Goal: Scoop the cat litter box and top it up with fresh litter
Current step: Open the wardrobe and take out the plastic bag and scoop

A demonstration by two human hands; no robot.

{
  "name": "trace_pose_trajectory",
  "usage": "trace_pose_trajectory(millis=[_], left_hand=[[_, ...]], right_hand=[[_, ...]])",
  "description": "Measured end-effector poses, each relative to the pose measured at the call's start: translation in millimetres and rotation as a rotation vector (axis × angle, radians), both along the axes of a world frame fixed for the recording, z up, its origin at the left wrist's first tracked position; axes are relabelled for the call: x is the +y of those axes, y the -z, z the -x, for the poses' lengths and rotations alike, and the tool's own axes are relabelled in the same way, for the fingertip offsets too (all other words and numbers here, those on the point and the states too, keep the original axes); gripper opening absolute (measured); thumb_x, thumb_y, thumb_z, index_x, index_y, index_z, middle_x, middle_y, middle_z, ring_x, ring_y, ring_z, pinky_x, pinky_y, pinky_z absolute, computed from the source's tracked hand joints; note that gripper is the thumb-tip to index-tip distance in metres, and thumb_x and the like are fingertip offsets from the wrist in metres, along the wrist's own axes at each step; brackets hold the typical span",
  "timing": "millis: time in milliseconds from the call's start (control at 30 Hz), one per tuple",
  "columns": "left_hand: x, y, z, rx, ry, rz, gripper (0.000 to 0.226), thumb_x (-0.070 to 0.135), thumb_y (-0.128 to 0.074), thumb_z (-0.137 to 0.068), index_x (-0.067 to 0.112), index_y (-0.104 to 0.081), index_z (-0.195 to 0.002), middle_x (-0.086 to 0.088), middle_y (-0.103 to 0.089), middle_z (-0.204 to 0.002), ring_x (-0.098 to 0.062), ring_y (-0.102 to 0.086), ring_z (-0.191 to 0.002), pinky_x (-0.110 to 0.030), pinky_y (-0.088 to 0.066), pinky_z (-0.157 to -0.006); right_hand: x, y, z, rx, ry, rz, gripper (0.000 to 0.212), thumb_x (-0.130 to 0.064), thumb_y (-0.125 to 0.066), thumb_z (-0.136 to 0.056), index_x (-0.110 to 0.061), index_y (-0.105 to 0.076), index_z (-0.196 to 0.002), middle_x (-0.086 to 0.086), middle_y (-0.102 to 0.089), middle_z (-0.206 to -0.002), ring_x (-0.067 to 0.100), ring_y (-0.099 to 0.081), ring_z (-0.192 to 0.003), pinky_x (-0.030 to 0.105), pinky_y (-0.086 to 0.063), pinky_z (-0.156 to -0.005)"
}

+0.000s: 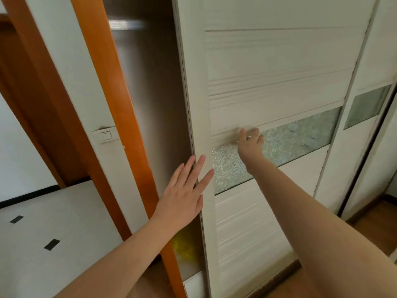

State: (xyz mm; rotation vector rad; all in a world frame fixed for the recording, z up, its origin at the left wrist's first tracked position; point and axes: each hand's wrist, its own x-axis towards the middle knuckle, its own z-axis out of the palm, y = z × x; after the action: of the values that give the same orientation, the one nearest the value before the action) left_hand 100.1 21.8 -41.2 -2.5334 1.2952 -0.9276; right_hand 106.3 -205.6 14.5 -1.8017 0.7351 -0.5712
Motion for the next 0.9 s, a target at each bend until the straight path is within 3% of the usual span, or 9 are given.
trace_pose_trajectory(millis=[133, 267, 367, 467, 567, 700, 800, 900], left_hand=[[3.1, 1.4, 1.0, 0.018, -0.014, 0.060, 0.075, 0.038, -0.045, -0.095, 0.019, -0.005, -0.156, -0.016, 0.009, -0.162, -0.034, 0.001, -0.150, -0.050, -0.014, -0.120], [4.1, 3.9, -7.6, 0.069, -0.043, 0.171, 0.076, 0.042, -0.042, -0.093, 0.013, -0.011, -0.156, -0.013, -0.006, -0.163, -0.030, -0.017, -0.148, -0.048, -0.024, -0.116], [2.8, 0.5, -15.1, 0.090, -0.037, 0.188, 0.079, 0.047, -0.044, -0.090, 0.011, -0.016, -0.155, -0.011, -0.014, -0.162, -0.029, -0.023, -0.146, -0.044, -0.016, -0.121], [-0.5, -2.9, -22.4, 0.087, -0.001, 0.179, 0.086, 0.047, -0.056, -0.087, 0.012, -0.016, -0.155, -0.012, -0.011, -0.162, -0.030, -0.015, -0.148, -0.042, -0.007, -0.116], [-4.7, -9.9, -29.2, 0.097, 0.043, 0.225, 0.089, 0.046, -0.060, -0.085, 0.011, -0.016, -0.155, -0.012, -0.011, -0.162, -0.029, -0.012, -0.149, -0.043, -0.012, -0.116], [-7.0, -16.3, -37.2, 0.106, 0.086, 0.263, 0.087, 0.044, -0.057, -0.086, 0.006, -0.017, -0.154, -0.014, -0.013, -0.162, -0.030, -0.020, -0.147, -0.045, -0.024, -0.117], [-11.6, -14.5, -43.4, 0.112, 0.135, 0.276, 0.083, 0.044, -0.047, -0.087, 0.004, -0.016, -0.153, -0.015, -0.009, -0.162, -0.030, -0.020, -0.147, -0.047, -0.024, -0.114], [-14.1, -9.3, -47.9, 0.132, 0.184, 0.304, 0.085, 0.043, -0.052, -0.084, 0.006, -0.018, -0.153, -0.014, -0.009, -0.162, -0.028, -0.022, -0.146, -0.044, -0.025, -0.116]], right_hand=[[38.5, -32.3, 4.1, -0.121, 0.096, 0.320, 0.070, -0.054, -0.029, -0.097, -0.025, 0.002, -0.154, -0.001, 0.003, -0.162, 0.019, -0.007, -0.148, 0.048, -0.006, -0.118], [65.1, -60.8, 11.3, -0.368, 0.091, 0.626, 0.070, -0.047, -0.036, -0.098, -0.026, 0.001, -0.154, -0.001, -0.001, -0.161, 0.018, -0.009, -0.147, 0.044, -0.010, -0.117], [81.5, -79.7, 15.1, -0.481, 0.073, 0.867, 0.072, -0.049, -0.040, -0.097, -0.025, -0.001, -0.153, -0.002, -0.004, -0.161, 0.015, -0.008, -0.148, 0.036, -0.008, -0.116], [92.5, -94.0, 10.9, -0.457, 0.114, 1.150, 0.069, -0.050, -0.040, -0.097, -0.022, -0.012, -0.154, -0.003, -0.009, -0.161, 0.016, -0.008, -0.148, 0.034, -0.002, -0.117], [98.5, -108.4, 2.2, -0.356, 0.179, 1.361, 0.065, -0.046, -0.038, -0.098, -0.021, -0.015, -0.153, -0.001, -0.013, -0.161, 0.019, -0.007, -0.149, 0.038, -0.004, -0.119], [102.4, -122.5, -9.3, -0.272, 0.213, 1.485, 0.063, -0.044, -0.037, -0.099, -0.020, -0.016, -0.154, 0.001, -0.012, -0.161, 0.020, -0.005, -0.149, 0.043, -0.010, -0.120], [109.0, -125.1, -17.9, -0.240, 0.221, 1.478, 0.064, -0.046, -0.035, -0.099, -0.021, -0.014, -0.154, 0.000, -0.011, -0.161, 0.019, -0.005, -0.149, 0.041, -0.012, -0.121], [110.0, -121.9, -24.5, -0.194, 0.266, 1.466, 0.061, -0.037, -0.035, -0.101, -0.018, -0.012, -0.154, 0.002, -0.010, -0.161, 0.019, -0.004, -0.149, 0.039, -0.012, -0.121]])
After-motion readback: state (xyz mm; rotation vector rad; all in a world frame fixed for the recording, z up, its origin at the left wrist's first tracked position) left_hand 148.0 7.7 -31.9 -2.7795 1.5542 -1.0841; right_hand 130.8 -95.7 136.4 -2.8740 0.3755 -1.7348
